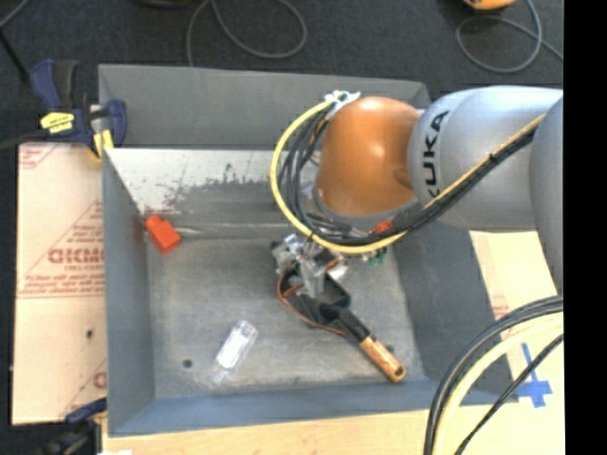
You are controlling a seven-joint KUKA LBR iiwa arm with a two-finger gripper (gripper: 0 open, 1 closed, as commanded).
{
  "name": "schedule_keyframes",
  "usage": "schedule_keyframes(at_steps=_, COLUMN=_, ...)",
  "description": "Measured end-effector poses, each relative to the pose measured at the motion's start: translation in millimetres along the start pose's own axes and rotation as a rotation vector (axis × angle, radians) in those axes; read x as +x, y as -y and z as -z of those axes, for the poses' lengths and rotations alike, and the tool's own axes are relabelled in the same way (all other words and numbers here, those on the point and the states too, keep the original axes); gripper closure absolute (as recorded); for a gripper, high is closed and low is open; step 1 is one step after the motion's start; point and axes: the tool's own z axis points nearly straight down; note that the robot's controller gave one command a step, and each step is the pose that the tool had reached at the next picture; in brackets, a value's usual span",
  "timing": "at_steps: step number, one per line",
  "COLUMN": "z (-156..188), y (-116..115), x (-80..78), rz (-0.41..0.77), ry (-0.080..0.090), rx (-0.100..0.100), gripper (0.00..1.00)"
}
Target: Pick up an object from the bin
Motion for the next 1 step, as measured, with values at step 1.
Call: schedule_keyframes(at_steps=1, z=0.0, y=0.0, x=0.0, rz=-0.001, ry=0.000, rx=0.000, gripper=1.00)
